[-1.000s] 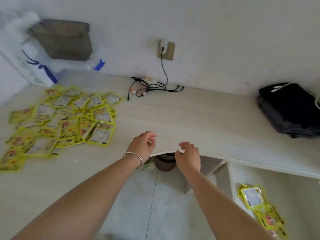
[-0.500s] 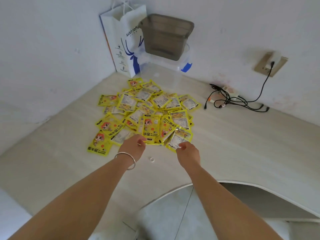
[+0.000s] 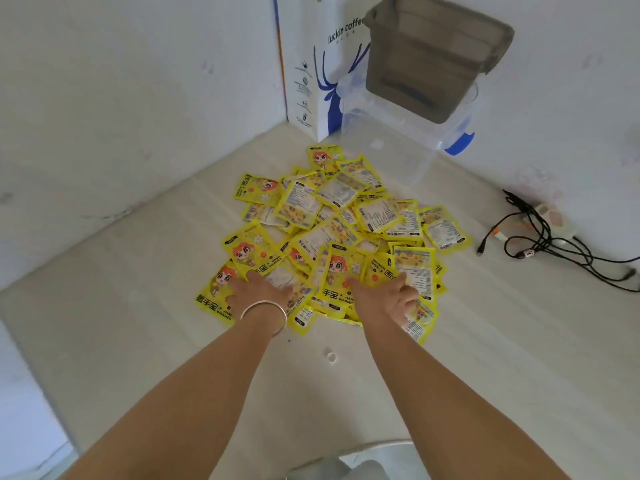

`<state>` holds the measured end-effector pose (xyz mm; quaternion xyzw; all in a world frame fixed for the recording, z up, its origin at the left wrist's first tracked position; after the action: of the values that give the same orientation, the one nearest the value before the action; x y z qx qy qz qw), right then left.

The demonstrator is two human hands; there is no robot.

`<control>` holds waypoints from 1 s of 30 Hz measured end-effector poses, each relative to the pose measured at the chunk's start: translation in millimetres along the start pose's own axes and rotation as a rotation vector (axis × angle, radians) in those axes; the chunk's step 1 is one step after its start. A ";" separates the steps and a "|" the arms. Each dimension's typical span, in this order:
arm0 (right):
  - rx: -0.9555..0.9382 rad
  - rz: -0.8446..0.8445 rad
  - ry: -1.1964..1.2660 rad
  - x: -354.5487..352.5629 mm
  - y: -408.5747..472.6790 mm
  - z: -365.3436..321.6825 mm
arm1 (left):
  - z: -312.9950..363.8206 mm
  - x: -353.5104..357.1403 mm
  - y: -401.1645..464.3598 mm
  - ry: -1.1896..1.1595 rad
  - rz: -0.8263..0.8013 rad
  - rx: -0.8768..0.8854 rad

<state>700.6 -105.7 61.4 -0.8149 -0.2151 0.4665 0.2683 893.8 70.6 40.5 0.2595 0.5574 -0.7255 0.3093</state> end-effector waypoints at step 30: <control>-0.157 0.079 0.284 -28.5 8.9 -15.6 | 19.9 20.7 -3.1 -0.575 -0.221 -0.046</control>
<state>701.7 -133.3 80.6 -0.8989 -0.1787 0.3387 0.2130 876.9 48.5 32.5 -0.0256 0.4882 -0.7855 0.3794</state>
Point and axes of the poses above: each hand's wrist, its own y-axis towards the middle knuckle, its own x-axis out of the palm, z = x × y, the point moved 9 cm from there along y, towards the middle knuckle, and after that the axes turned 13 degrees about -z, right-handed, at the moved point
